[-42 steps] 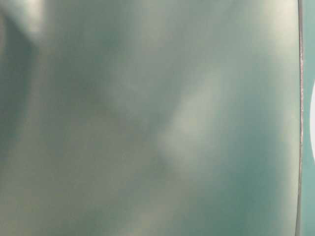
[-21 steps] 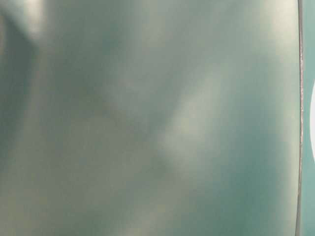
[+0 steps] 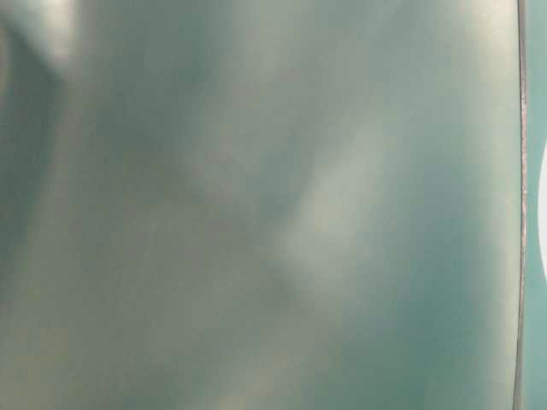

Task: Scoop the yellow hexagonal prism block from the bowl with a spoon using the right arm.
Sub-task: 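Lift the red spoon and carry it over the white bowl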

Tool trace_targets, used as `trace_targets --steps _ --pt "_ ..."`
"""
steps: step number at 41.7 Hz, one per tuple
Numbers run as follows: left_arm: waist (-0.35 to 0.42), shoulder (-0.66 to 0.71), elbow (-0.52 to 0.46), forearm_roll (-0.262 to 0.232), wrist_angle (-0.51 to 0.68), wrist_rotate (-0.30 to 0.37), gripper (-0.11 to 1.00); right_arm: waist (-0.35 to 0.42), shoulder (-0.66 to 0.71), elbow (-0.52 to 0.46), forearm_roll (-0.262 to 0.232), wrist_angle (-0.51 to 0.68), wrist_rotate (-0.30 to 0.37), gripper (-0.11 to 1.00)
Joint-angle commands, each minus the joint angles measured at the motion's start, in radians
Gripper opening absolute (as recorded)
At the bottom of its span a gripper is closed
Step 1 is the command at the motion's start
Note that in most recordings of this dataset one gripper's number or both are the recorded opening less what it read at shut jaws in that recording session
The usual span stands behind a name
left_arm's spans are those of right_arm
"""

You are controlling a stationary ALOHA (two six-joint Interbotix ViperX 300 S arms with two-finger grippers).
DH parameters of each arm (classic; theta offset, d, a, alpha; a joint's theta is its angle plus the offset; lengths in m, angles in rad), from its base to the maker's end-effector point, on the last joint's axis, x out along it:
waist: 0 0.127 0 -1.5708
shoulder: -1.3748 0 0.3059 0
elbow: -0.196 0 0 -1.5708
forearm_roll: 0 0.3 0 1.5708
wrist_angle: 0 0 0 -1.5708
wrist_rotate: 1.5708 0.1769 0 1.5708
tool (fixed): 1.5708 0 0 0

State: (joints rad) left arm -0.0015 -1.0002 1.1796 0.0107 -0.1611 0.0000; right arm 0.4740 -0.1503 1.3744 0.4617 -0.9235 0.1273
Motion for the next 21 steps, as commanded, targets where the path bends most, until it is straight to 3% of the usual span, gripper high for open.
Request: trace_targets --steps 1,13,21 --pt "-0.002 0.009 -0.025 0.000 -0.009 0.000 0.00 -0.025 -0.086 -0.025 0.002 0.091 -0.003 0.22" --pt "-0.002 0.009 -0.023 0.002 -0.005 0.000 0.00 -0.196 -0.321 -0.163 0.000 0.558 -0.158 0.22" --pt "-0.002 0.009 -0.023 0.002 -0.003 -0.002 0.00 -0.347 -0.359 -0.318 -0.002 0.894 -0.230 0.22"
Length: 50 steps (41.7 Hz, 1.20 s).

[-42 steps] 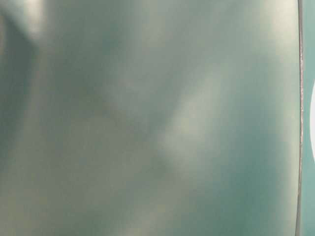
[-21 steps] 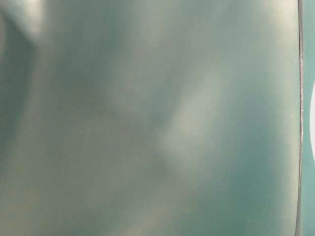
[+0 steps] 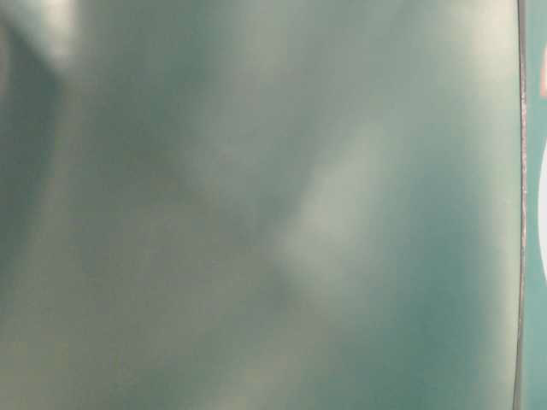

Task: Scoop the yellow hexagonal prism block from the bowl with a spoon using the right arm.
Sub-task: 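Lift the red spoon and carry it over the white bowl, then lower the spoon into the bowl beside the yellow block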

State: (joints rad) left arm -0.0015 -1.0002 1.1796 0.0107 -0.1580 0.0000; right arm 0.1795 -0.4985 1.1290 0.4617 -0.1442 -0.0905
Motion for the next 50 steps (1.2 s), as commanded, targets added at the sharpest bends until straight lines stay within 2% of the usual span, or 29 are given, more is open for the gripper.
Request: trace_targets --steps 1,11,20,29,36,43,50 --pt "-0.002 0.009 -0.023 0.000 -0.006 -0.003 0.00 -0.074 -0.008 -0.097 -0.005 0.161 -0.014 0.22" --pt "0.000 0.011 -0.023 0.000 -0.006 -0.002 0.00 -0.202 0.041 -0.276 -0.049 0.448 -0.011 0.22" --pt "0.000 0.011 -0.023 0.000 -0.006 -0.003 0.00 -0.278 0.112 -0.423 -0.075 0.641 0.000 0.22" --pt "0.000 0.012 -0.021 0.000 -0.006 -0.005 0.00 -0.353 0.239 -0.578 -0.092 0.862 0.002 0.22" --pt "0.000 0.014 -0.021 0.000 -0.006 -0.005 0.00 -0.368 0.360 -0.718 -0.169 1.031 0.006 0.22" --pt "0.000 0.014 -0.021 0.000 -0.005 -0.005 0.00 -0.368 0.446 -0.828 -0.264 1.137 0.060 0.22" --pt "0.000 0.014 -0.020 0.002 0.002 -0.002 0.00 -0.362 0.492 -0.862 -0.281 1.181 0.063 0.22"
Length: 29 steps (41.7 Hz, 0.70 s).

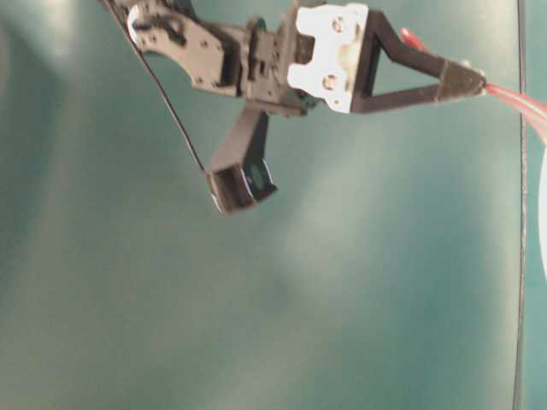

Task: Scoop the yellow hexagonal prism block from the bowl with a spoon using the right arm.
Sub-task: 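Lower the spoon into the bowl beside the yellow block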

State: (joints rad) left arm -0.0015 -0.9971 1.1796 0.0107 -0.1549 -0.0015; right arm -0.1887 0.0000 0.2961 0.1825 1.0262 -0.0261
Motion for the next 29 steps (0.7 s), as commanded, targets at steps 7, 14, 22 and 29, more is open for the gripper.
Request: trace_targets --steps 7,14,22,29 --pt "0.000 0.011 -0.021 0.000 0.000 0.002 0.00 0.031 0.025 -0.029 -0.003 0.003 0.000 0.22" --pt "0.000 0.011 -0.020 0.002 0.000 0.003 0.00 0.052 0.040 -0.028 -0.003 -0.040 -0.003 0.22" --pt "0.000 0.011 -0.020 0.000 0.000 0.003 0.00 0.058 0.071 -0.028 -0.003 -0.063 -0.006 0.22" --pt "0.000 0.011 -0.020 0.002 0.000 0.003 0.00 0.074 0.097 -0.028 -0.003 -0.091 -0.008 0.22"
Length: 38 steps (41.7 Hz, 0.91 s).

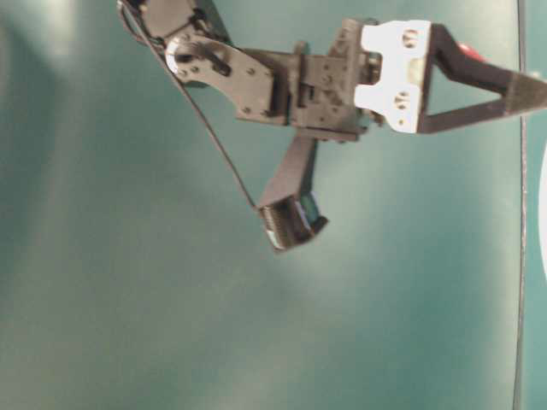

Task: Scoop the yellow hexagonal prism block from the bowl with a spoon using the right arm.
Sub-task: 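Lower the spoon into the bowl beside the yellow block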

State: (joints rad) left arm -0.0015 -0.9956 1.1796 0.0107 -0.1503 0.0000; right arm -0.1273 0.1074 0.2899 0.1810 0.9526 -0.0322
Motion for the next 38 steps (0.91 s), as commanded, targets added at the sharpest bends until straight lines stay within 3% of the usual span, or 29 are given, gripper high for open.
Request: trace_targets --steps 1,22,38 --pt "-0.002 0.009 -0.021 0.000 -0.005 0.002 0.00 0.015 -0.008 -0.021 -0.002 -0.029 -0.002 0.22" --pt "0.000 0.009 -0.021 0.000 -0.005 -0.002 0.00 0.026 0.012 -0.021 -0.006 -0.209 -0.002 0.22" --pt "0.000 0.009 -0.021 0.000 -0.005 -0.005 0.00 0.026 0.002 -0.029 -0.017 -0.242 0.008 0.22"
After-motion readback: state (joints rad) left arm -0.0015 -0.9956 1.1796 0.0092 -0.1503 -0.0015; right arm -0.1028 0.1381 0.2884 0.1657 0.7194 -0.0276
